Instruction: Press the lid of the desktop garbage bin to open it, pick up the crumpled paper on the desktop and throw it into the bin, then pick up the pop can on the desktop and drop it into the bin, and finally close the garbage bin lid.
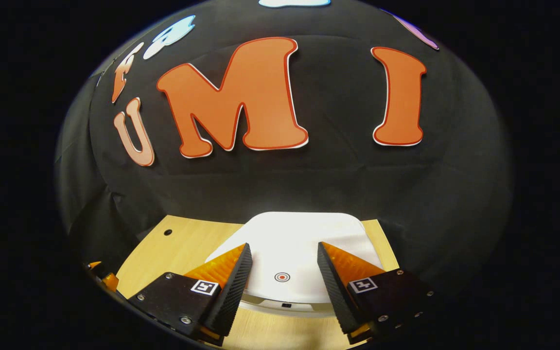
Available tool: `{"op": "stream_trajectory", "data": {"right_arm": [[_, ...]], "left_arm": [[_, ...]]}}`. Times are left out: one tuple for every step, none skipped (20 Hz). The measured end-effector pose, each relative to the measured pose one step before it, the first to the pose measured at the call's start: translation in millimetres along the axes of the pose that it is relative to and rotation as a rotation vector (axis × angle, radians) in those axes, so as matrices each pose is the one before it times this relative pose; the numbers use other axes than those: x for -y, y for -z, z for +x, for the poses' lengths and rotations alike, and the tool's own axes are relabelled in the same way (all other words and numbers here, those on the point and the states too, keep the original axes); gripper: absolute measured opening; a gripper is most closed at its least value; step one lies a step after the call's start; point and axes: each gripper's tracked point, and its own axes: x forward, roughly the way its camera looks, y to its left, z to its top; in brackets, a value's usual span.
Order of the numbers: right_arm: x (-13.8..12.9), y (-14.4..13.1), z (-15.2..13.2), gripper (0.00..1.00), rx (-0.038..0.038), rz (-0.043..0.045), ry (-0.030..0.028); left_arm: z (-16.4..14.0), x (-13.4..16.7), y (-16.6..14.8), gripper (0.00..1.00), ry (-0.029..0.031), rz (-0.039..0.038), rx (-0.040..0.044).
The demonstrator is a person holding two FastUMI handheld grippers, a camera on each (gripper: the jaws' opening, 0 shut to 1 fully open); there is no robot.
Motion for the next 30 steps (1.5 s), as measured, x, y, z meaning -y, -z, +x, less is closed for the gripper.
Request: {"op": "stream_trajectory", "data": {"right_arm": [[-0.49, 4.55, 2.74, 0.82, -0.01198, -0.00947, 0.00419], [-1.13, 5.19, 0.47, 0.83, -0.00746, -0.00604, 0.00184], [-0.77, 5.82, -0.27, 0.83, -0.00708, -0.00565, 0.00179], [-0.28, 4.18, -0.77, 0.83, -0.00700, -0.00188, 0.00170], [0.13, 4.51, -3.92, 0.83, -0.00369, -0.00229, -0.00023], [-0.19, 2.35, -1.15, 0.83, -0.00086, -0.00434, 0.00091], [1.27, 2.46, 0.31, 0.83, -0.00167, -0.00267, 0.00290], [0.47, 2.89, -0.17, 0.83, -0.00310, -0.00188, 0.00439], [-0.15, 3.72, 0.47, 0.83, -0.00364, -0.00593, 0.00532], [-1.06, -1.59, -0.32, 0.83, 0.02280, -0.00728, 0.00743], [0.26, 2.78, -0.08, 0.83, 0.00230, -0.01966, 0.00711], [-0.24, 0.32, -1.69, 0.83, 0.00930, -0.01713, 0.00626], [-1.01, 1.51, -1.33, 0.83, 0.00476, -0.00140, 0.00627], [0.04, 0.67, -0.72, 0.83, 0.00829, 0.00772, 0.00500], [-0.64, 0.82, -1.08, 0.83, 0.01344, 0.01216, 0.00236], [-1.16, 0.21, 0.65, 0.76, 0.01451, 0.00325, 0.00299], [-0.57, 1.18, -1.29, 0.79, 0.01446, -0.00310, 0.00361], [-0.74, 0.60, -0.02, 0.77, 0.00957, -0.00225, 0.00561], [-0.38, 1.50, -3.69, 0.75, 0.00852, -0.00187, 0.00841], [-0.15, 0.69, -1.22, 0.72, 0.00466, -0.00359, 0.00932], [-0.68, 0.88, -0.62, 0.71, 0.00577, -0.00460, 0.00932], [-1.30, 0.17, 0.83, 0.70, 0.00429, 0.00050, 0.00470], [-1.21, 0.52, 0.17, 0.69, 0.00595, 0.00884, 0.00516], [0.44, -0.07, -0.32, 0.65, 0.00669, 0.01235, 0.00852], [-0.54, 2.37, -1.49, 0.63, -0.00264, 0.01211, 0.00847], [-0.41, 1.24, -0.17, 0.62, -0.00269, 0.01135, 0.00493], [-0.65, 0.24, -1.07, 0.61, -0.00310, 0.01664, 0.00505], [-0.62, 0.64, -0.65, 0.58, 0.00100, 0.01181, 0.00694], [-0.09, 0.58, -1.94, 0.57, 0.00519, 0.00906, 0.01026], [-1.20, 0.30, -2.02, 0.49, 0.01010, 0.00186, 0.01417]], "left_arm": [[-0.20, 1.89, 0.82, 0.97, 0.00373, 0.00237, -0.00223], [0.78, 1.60, 1.21, 0.97, 0.00313, 0.00035, -0.00237], [0.11, 1.18, 0.49, 0.97, 0.00281, -0.00152, -0.00223], [0.08, 0.87, 2.31, 0.97, 0.00336, -0.00054, -0.00332], [0.91, 0.84, 1.68, 0.97, 0.00029, 0.00224, -0.00299], [0.68, 1.44, 2.08, 0.97, 0.00230, 0.00461, -0.00533], [0.29, 1.41, 1.68, 0.97, 0.00120, 0.00531, -0.00457], [-0.58, 2.52, 2.40, 0.97, 0.00514, 0.00279, -0.00406], [0.23, 2.68, 1.00, 0.97, 0.00662, -0.00015, -0.00188], [0.42, 2.20, 0.76, 0.97, 0.00703, -0.00080, -0.00192], [1.23, 2.19, 0.53, 0.97, 0.00599, -0.00036, -0.00244], [0.31, 1.78, 2.01, 0.97, 0.00485, -0.00002, -0.00443], [0.86, 3.13, 0.46, 0.97, 0.00599, 0.00006, -0.00051], [-0.01, 2.19, -0.14, 0.97, 0.00658, 0.00087, -0.00077], [0.92, 1.10, -0.51, 0.97, 0.00566, 0.00136, 0.00104], [1.43, 1.37, 0.87, 0.97, 0.00651, 0.00085, -0.00245], [1.82, 2.74, 0.49, 0.97, 0.00622, 0.00113, -0.00263], [0.46, 2.01, -0.16, 0.97, 0.00765, 0.00129, -0.00205], [1.54, 1.89, 0.20, 0.97, 0.00911, 0.00329, -0.00097], [0.13, 1.75, -0.62, 0.97, 0.00834, 0.00462, 0.00060], [0.72, 2.16, -1.16, 0.97, 0.01076, 0.00565, 0.00096], [1.43, 0.91, -0.35, 0.97, 0.01011, 0.00536, 0.00021], [1.23, 1.31, 0.00, 0.97, 0.01218, 0.00505, -0.00084], [0.55, 0.66, -0.70, 0.97, 0.01284, 0.00491, -0.00072], [1.05, -0.32, -1.29, 0.97, 0.01273, 0.00289, -0.00196], [0.63, 0.11, -0.94, 0.97, 0.01320, 0.00269, 0.00039], [0.33, -0.39, -1.64, 0.97, 0.01165, 0.00433, 0.00193], [1.07, -1.94, -2.36, 0.97, 0.00906, 0.00485, 0.00261], [0.23, -2.05, -1.47, 0.97, 0.00831, 0.00328, 0.00065], [0.02, -2.59, -1.60, 0.97, 0.00808, 0.00152, 0.00266]]}}
